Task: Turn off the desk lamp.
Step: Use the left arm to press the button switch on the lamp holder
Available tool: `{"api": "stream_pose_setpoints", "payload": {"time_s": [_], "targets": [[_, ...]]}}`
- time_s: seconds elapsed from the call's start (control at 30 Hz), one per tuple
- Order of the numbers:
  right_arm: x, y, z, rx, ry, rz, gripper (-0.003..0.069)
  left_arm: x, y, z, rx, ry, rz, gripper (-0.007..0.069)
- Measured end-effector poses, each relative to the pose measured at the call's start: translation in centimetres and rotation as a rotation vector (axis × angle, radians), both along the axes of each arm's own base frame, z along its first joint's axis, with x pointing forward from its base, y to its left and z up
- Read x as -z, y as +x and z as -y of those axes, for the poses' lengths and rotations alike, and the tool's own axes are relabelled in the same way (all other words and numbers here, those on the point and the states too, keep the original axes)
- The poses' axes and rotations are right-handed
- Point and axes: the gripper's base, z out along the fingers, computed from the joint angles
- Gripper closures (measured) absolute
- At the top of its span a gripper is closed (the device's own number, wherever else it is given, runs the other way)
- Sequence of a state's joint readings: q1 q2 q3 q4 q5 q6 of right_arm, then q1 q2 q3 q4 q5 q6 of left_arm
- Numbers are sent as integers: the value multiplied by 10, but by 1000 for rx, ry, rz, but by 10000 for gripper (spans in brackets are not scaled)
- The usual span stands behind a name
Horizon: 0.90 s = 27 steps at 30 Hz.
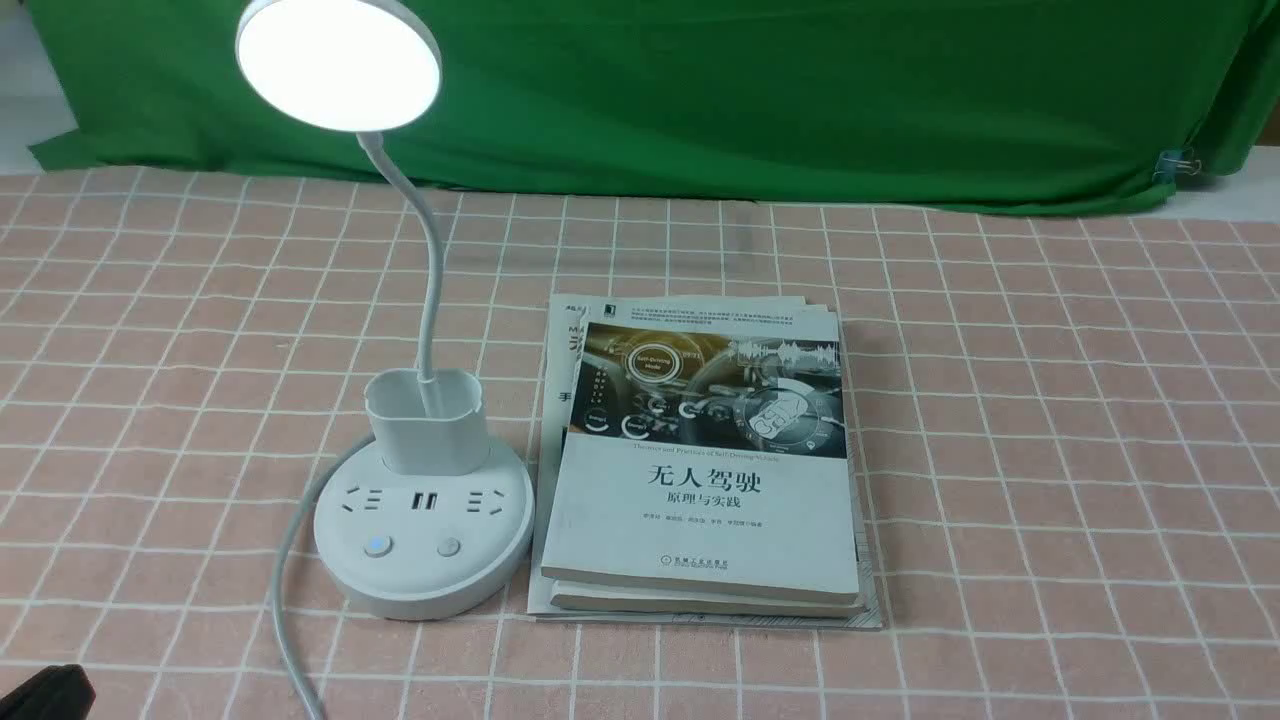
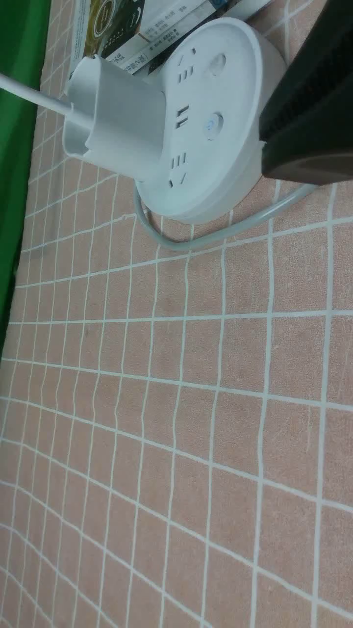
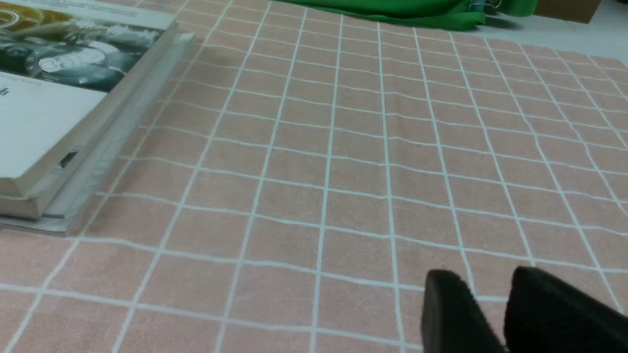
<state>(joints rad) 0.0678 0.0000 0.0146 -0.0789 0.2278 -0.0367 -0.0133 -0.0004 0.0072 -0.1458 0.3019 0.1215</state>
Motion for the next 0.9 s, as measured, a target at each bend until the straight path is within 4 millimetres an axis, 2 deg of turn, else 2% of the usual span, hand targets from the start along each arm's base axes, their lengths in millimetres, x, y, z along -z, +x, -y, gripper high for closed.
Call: {"api": "stream_pose_setpoints", "payload": {"time_s": [0.53,0.67,0.73,0.9], "targets": [[0,0,0,0,1,0,419,-1,0,0,-1,-13,12,628],[0,0,0,0,1,0,419,-6,1,2,-2,-149,58,628],[0,0,0,0,1,0,419,-13,2,4,-13,-366,117,628],[0,0,0,0,1,0,419,-22,2,1,-51,-594,200,628]]}}
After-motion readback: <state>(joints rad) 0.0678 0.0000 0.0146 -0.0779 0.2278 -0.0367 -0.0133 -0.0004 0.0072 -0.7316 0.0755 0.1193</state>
